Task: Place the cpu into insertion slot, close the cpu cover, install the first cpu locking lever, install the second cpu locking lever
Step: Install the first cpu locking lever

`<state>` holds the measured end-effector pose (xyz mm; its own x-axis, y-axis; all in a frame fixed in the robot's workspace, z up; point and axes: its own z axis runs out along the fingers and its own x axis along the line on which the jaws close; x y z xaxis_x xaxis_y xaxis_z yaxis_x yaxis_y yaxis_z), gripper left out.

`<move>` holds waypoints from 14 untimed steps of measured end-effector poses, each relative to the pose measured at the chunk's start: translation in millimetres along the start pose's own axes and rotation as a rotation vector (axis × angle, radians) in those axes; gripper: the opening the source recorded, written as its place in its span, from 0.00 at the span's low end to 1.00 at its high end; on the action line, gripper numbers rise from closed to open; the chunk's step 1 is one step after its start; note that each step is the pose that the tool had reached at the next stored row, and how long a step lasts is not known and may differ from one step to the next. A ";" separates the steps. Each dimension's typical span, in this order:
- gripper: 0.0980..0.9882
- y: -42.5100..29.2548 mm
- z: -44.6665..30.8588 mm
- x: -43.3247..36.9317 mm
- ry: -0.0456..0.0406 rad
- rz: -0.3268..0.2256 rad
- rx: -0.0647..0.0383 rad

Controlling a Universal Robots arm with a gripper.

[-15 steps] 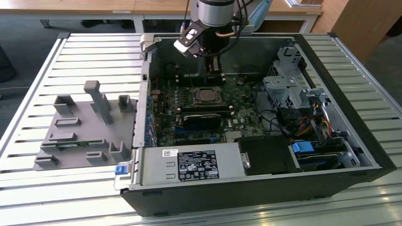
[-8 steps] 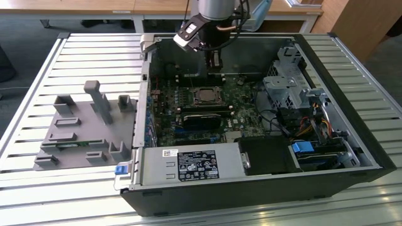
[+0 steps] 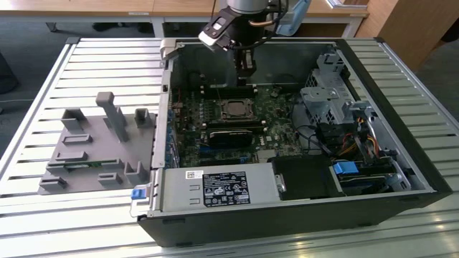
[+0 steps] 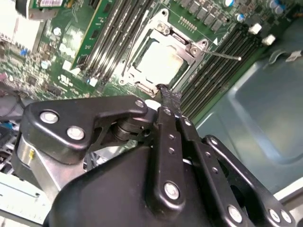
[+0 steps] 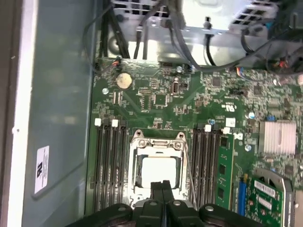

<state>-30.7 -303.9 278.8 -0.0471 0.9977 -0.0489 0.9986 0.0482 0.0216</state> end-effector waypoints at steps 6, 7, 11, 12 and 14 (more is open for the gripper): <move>0.03 0.0 0.1 0.0 0.0023 -0.109 -0.005; 0.03 0.0 0.1 0.0 0.0026 -0.127 -0.006; 0.03 0.0 0.1 0.0 0.0041 -0.199 -0.010; 0.03 0.0 0.1 0.0 0.0045 -0.212 -0.010; 0.03 -0.1 0.1 0.0 0.0050 -0.235 -0.011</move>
<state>-30.7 -303.9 278.7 -0.2784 0.9592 -0.0490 0.9599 0.2797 0.0215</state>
